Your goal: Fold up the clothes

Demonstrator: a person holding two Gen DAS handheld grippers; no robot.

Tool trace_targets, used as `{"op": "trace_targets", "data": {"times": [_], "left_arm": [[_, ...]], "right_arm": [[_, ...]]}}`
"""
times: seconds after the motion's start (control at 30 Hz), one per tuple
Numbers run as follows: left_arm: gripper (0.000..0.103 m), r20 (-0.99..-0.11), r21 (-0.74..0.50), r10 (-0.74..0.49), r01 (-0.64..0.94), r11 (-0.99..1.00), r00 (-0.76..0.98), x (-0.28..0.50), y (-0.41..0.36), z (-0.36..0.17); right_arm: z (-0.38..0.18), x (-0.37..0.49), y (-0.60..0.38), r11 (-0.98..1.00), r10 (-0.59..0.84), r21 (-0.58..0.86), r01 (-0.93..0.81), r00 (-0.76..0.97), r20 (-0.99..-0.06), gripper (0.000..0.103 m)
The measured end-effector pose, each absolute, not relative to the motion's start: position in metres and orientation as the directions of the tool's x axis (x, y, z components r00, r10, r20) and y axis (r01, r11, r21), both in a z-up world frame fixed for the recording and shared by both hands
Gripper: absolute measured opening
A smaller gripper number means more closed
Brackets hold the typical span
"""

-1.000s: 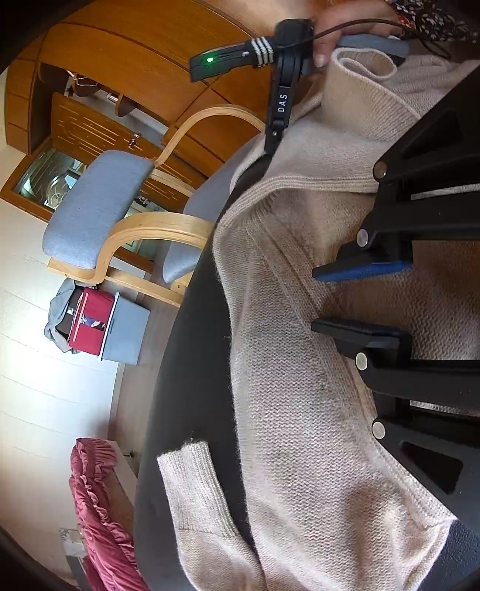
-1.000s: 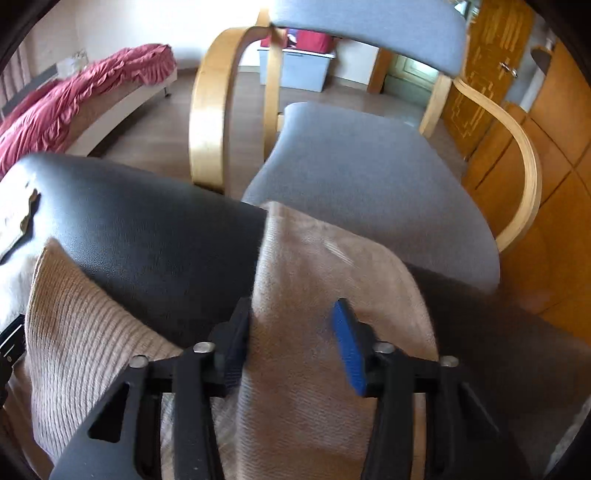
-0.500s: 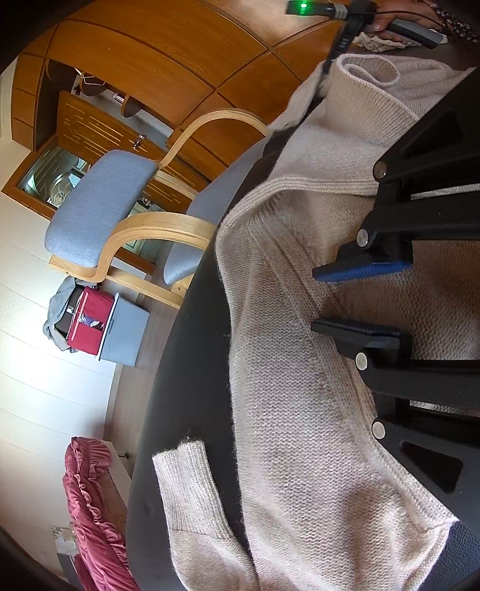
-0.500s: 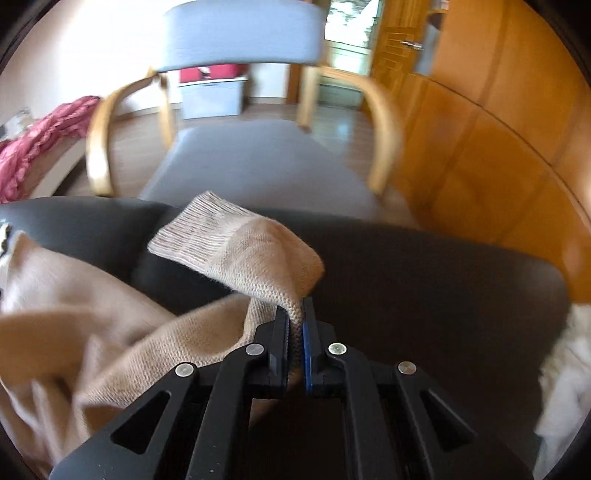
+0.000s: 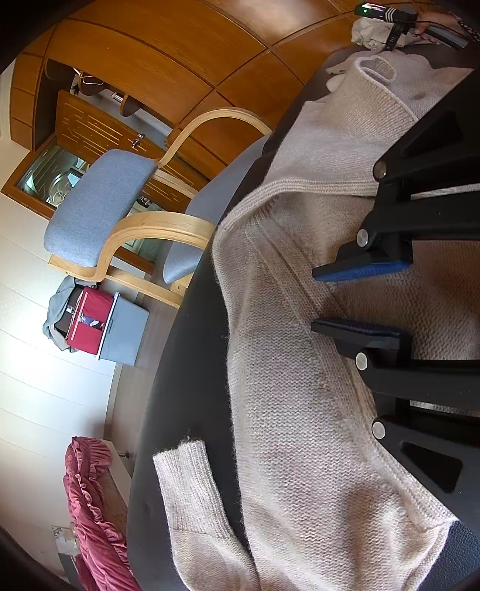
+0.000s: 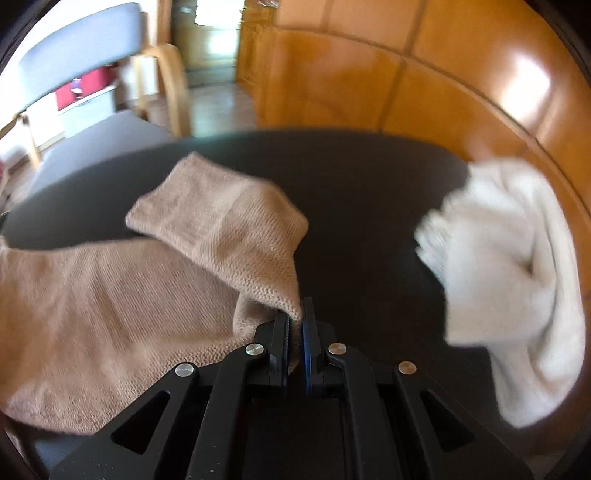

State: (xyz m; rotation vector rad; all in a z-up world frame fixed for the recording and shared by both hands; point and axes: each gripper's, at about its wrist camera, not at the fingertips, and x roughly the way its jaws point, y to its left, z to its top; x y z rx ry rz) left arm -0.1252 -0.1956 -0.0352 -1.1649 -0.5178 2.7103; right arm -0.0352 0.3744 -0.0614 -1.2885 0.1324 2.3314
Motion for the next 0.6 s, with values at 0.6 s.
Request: {"op": "trace_targets", "data": {"times": [0.6], "left_arm": [[0.020,-0.676,-0.374,0.270,0.003,-0.927,-0.686,-0.126,-0.196,-0.037]], "right_arm": [[-0.059,-0.044,0.275,-0.982,0.191,-0.159,-0.105,-0.570,-0.799,0.014]]}}
